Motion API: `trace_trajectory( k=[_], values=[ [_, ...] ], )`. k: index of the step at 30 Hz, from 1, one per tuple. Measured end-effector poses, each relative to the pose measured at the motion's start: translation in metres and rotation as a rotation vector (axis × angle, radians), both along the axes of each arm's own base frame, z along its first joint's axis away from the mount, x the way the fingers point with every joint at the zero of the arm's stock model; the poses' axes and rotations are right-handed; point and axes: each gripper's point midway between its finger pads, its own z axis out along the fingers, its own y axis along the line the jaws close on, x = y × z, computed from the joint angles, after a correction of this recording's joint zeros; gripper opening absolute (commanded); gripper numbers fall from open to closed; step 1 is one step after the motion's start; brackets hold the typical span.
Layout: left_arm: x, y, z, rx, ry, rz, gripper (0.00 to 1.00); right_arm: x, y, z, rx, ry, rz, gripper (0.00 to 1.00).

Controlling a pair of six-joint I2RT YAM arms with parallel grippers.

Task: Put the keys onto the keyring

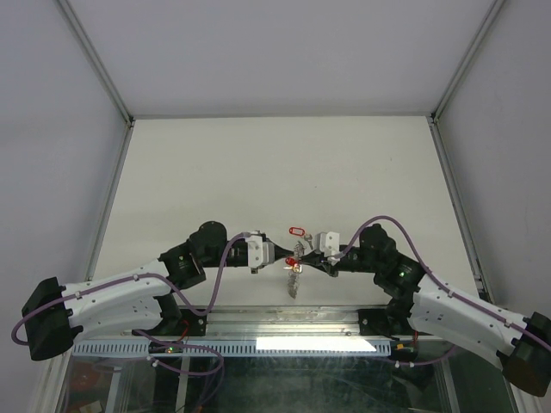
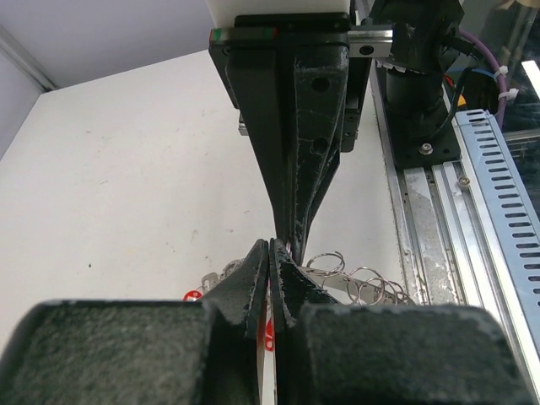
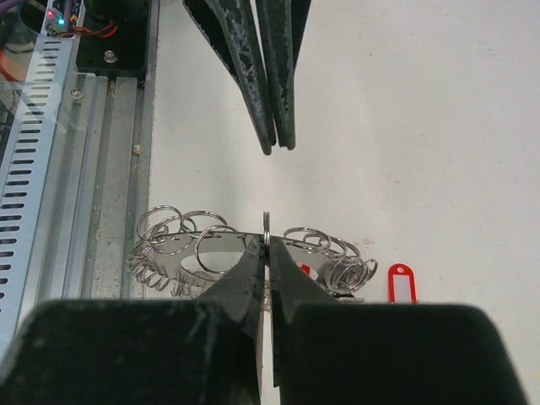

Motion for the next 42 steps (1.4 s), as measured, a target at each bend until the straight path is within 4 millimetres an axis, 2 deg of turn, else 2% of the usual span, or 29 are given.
trace_trajectory(
  k=[1, 3, 5, 10, 22, 27, 42],
  values=[
    [0.000, 0.000, -0.001, 0.000, 0.003, 0.001, 0.03, 0.000, 0.000, 0.000, 0.002, 0.001, -0.003, 0.00],
    [-0.001, 0.001, -0.004, 0.003, 0.011, 0.001, 0.17, 0.001, 0.000, 0.003, 0.011, -0.003, -0.007, 0.00],
    [-0.002, 0.002, -0.006, 0.004, 0.020, 0.003, 0.24, 0.001, 0.000, 0.008, 0.031, -0.012, -0.009, 0.00],
    [-0.004, 0.007, -0.006, -0.035, 0.030, 0.016, 0.30, 0.001, 0.001, 0.023, 0.093, -0.045, -0.010, 0.00],
    [-0.004, 0.006, 0.005, -0.115, 0.023, 0.020, 0.27, -0.003, 0.002, 0.036, 0.148, -0.085, 0.012, 0.00],
    [-0.002, 0.002, -0.003, -0.099, 0.034, 0.020, 0.21, -0.006, 0.003, 0.038, 0.155, -0.089, 0.029, 0.00],
    [-0.004, -0.002, -0.009, -0.085, 0.044, -0.005, 0.20, -0.008, 0.004, 0.038, 0.157, -0.090, 0.044, 0.00]
  ],
)
